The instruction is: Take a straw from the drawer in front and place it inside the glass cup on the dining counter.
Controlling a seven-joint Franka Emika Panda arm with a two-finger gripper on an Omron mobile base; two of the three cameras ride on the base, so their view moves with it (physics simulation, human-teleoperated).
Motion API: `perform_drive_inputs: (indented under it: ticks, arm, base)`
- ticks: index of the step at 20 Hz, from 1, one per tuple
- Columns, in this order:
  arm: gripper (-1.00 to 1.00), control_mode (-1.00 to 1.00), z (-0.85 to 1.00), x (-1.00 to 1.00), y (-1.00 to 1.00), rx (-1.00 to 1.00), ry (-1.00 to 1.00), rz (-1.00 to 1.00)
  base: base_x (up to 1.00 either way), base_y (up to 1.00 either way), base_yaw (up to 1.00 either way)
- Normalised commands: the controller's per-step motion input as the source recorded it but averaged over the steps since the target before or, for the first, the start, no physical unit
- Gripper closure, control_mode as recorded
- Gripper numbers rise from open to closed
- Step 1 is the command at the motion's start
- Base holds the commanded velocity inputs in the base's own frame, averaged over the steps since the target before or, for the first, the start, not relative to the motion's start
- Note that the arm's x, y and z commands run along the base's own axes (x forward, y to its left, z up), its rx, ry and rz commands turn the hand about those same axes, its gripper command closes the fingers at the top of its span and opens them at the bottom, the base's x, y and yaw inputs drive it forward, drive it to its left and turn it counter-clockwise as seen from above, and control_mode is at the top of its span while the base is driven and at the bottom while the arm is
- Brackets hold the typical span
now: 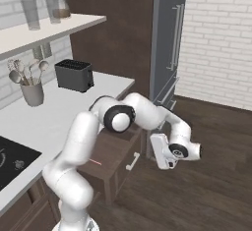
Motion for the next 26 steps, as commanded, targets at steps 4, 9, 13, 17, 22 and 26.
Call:
perform_drive_inputs:
  ticks: [4, 9, 13, 17, 22, 26]
  arm:
    - [-1.0, -1.0, 1.0, -0.08, 0.48, -0.18, 0.0, 0.06]
    - [-1.0, -1.0, 0.85, 0.0, 0.93, -0.28, 0.04, 0.09]
    - [-1.0, -1.0, 0.38, 0.0, 0.88, -0.35, 0.11, 0.02]
    - [-1.0, -1.0, 0.01, 0.01, 0.54, -0.37, 0.15, 0.0]
    - [-1.0, -1.0, -0.3, 0.07, 0.35, -0.34, 0.24, 0.0]
    - [-1.0, -1.0, -0.38, 0.09, 0.16, -0.24, 0.25, 0.0]
  base:
    - [0.0, 0.0, 0.0]
    - [0.0, 0.0, 0.0]
    - [0.0, 0.0, 0.0]
    - [0.0, 0.0, 0.0]
    - [0.0, 0.0, 0.0]
    - [0.0, 0.0, 0.0]
